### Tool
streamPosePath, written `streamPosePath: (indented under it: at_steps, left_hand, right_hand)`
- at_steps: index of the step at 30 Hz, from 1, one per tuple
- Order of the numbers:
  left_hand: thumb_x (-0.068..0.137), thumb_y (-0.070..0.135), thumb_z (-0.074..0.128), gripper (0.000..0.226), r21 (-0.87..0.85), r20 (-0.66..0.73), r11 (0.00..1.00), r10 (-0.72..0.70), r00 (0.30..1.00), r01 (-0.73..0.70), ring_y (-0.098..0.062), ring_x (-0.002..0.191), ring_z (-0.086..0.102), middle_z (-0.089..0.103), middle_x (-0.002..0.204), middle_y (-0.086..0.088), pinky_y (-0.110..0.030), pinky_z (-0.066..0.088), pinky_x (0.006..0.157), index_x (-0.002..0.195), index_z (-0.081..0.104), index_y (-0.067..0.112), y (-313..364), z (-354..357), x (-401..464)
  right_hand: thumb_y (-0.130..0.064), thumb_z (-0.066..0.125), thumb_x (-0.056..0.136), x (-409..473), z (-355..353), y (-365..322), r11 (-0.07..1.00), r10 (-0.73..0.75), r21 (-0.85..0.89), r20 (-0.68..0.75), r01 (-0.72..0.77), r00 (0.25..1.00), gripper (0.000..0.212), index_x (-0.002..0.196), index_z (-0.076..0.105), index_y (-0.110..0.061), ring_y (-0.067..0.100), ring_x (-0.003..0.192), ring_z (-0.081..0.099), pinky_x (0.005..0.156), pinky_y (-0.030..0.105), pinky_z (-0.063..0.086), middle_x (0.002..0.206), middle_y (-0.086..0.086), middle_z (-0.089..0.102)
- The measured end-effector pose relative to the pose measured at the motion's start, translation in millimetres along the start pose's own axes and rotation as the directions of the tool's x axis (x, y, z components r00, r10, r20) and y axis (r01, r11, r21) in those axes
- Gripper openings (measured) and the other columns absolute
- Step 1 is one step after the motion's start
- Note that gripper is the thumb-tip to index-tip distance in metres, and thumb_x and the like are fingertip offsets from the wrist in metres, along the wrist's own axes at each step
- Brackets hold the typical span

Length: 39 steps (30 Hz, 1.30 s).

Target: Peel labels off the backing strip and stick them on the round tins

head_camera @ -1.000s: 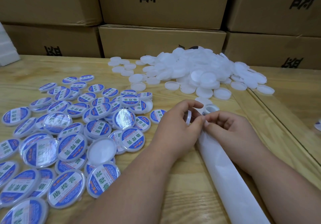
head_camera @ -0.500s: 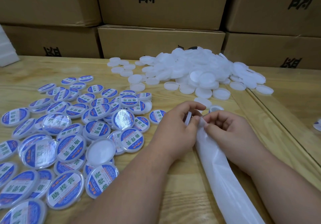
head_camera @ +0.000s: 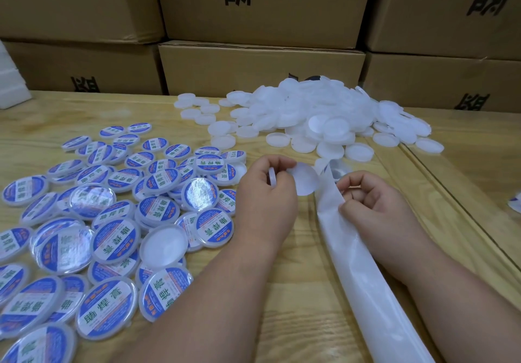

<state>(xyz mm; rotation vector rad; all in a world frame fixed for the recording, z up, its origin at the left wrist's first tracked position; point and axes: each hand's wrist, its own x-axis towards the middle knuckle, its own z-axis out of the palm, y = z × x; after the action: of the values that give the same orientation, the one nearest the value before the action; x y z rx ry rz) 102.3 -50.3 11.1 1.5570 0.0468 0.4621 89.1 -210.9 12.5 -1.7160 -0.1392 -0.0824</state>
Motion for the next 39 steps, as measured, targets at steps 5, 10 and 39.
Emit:
streamPosePath:
  at_steps: [5, 10, 39]
  left_hand:
    - [0.073, 0.024, 0.049, 0.025, -0.014, 0.025, 0.998, -0.055, 0.998, 0.055, -0.007, 0.064, 0.058, 0.07, 0.078, 0.012, -0.033, 0.055, 0.064, 0.083, 0.071, 0.03, 3.0, 0.4, -0.6]
    - [0.073, 0.024, 0.052, 0.024, -0.003, 0.07, 0.997, -0.072, 0.995, 0.072, -0.029, 0.083, 0.067, 0.073, 0.085, 0.004, -0.052, 0.06, 0.079, 0.081, 0.074, 0.029, 2.8, 2.5, -2.0]
    - [0.089, 0.014, 0.071, 0.017, -0.165, 0.227, 0.975, -0.112, 0.967, 0.151, -0.009, 0.102, 0.073, 0.075, 0.114, 0.012, -0.042, 0.062, 0.087, 0.099, 0.076, 0.027, -5.3, 2.4, 1.6]
  right_hand:
    - [0.004, 0.061, 0.091, -0.2, 3.4, 3.5, 0.987, -0.156, -0.059, -0.097, 0.151, 0.983, 0.035, 0.086, 0.066, -0.03, 0.01, 0.06, 0.05, 0.054, 0.016, 0.043, 0.068, -0.005, 0.059]
    - [-0.003, 0.07, 0.087, -0.5, 7.3, -1.4, 0.926, -0.362, -0.168, -0.14, 0.339, 0.922, 0.029, 0.082, 0.066, -0.032, 0.016, 0.072, 0.061, 0.062, 0.017, 0.047, 0.085, -0.005, 0.067]
    - [-0.007, 0.077, 0.087, -1.5, 3.7, -12.7, 0.961, -0.255, 0.039, -0.267, 0.275, 0.929, 0.025, 0.08, 0.074, -0.031, 0.003, 0.053, 0.056, 0.053, 0.014, 0.046, 0.07, -0.012, 0.071]
